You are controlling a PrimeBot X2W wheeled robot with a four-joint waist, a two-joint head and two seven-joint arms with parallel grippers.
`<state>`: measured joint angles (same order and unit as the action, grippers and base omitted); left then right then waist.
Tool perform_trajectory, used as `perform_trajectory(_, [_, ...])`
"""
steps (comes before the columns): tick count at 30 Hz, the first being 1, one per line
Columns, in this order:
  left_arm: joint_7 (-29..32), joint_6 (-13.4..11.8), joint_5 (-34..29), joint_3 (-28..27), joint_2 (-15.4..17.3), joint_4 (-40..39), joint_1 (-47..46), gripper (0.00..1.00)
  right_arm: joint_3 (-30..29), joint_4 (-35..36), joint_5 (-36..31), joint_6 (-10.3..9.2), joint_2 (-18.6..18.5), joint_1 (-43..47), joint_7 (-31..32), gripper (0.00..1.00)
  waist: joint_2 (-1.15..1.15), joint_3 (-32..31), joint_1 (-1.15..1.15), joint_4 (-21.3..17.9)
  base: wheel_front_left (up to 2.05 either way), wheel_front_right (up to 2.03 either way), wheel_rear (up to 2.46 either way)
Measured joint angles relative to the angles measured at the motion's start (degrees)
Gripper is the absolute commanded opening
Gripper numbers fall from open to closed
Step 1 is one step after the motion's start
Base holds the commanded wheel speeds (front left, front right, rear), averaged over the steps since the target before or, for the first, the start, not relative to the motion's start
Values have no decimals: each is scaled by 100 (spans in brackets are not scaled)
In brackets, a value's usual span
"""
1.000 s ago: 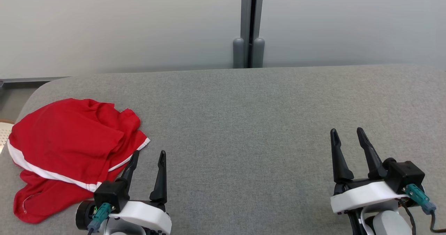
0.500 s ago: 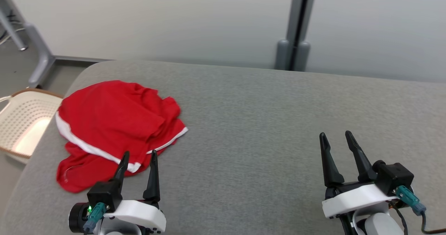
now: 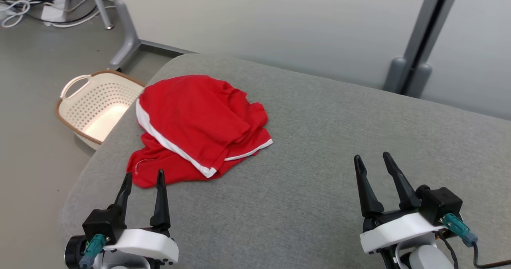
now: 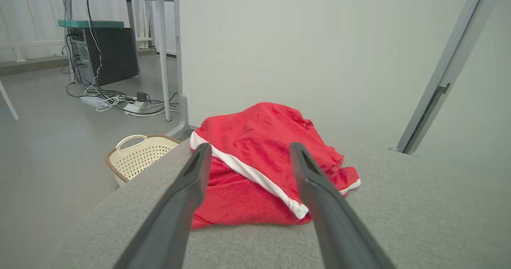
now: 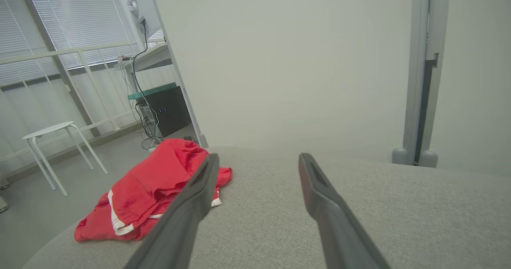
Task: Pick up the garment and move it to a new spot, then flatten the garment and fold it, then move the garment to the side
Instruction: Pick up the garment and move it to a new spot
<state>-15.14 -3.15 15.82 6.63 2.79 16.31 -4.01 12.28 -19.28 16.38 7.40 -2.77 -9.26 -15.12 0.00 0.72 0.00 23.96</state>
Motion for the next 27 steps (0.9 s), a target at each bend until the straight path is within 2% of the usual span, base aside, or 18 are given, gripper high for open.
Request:
perform_trajectory(10, [0, -42, 151, -80, -1, -30, 1, 100, 143, -93, 14, 0, 0, -31, 1, 100, 0, 74, 0, 392, 0, 0, 0])
perform_trajectory(21, [0, -30, 265, -123, -1, 37, -1, 100, 191, -148, 23, 0, 0, -43, 0, 100, 0, 57, 0, 268, 0, 0, 0])
perform_trajectory(24, [0, 16, 186, -218, -5, 27, -44, 100, 183, -148, 18, 0, 0, -47, 0, 100, 0, 116, 0, 218, 0, 0, 0])
perform_trajectory(27, [0, 136, -170, -268, 27, 41, -199, 100, 179, -160, -34, 0, 0, -118, 1, 100, 0, 220, 0, 162, 0, 0, 0])
